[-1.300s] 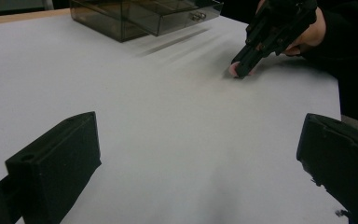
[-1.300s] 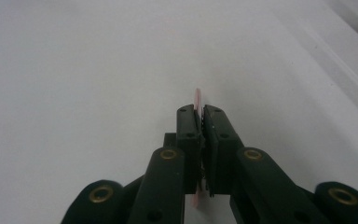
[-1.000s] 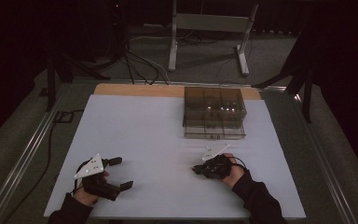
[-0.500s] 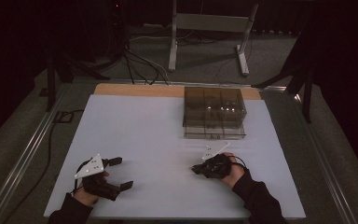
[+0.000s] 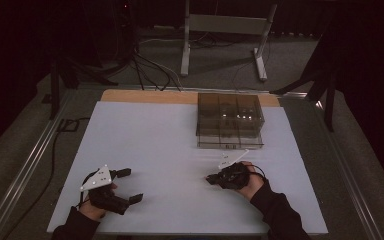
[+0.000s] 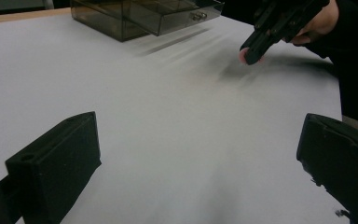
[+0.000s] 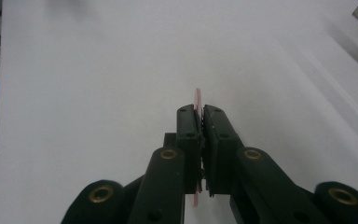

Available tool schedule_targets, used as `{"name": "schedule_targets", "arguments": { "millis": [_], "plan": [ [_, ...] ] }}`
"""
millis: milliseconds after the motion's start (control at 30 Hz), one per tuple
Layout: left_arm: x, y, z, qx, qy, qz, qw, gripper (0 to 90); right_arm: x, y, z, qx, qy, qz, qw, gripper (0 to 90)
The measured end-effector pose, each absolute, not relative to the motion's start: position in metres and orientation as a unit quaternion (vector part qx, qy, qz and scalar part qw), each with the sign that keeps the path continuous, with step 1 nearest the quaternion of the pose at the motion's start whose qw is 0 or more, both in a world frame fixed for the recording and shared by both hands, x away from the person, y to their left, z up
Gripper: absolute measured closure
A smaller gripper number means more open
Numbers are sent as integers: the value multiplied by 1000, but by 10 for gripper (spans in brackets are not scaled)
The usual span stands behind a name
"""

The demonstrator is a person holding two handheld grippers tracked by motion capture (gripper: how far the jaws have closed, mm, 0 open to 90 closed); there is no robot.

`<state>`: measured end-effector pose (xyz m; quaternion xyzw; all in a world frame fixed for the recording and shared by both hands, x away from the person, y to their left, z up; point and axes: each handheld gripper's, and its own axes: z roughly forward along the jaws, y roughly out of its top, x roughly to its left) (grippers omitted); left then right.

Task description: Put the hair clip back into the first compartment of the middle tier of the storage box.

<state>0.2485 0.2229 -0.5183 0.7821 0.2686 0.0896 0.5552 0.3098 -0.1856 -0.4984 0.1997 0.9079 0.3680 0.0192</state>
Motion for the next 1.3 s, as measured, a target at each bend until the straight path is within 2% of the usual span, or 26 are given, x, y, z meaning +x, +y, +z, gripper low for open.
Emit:
{"name": "schedule_targets", "arguments": {
  "millis": [1300],
  "plan": [
    [248,223,-518,781,268,91,557,4,325,-183,-469,198,902,383,30,854]
  ]
}}
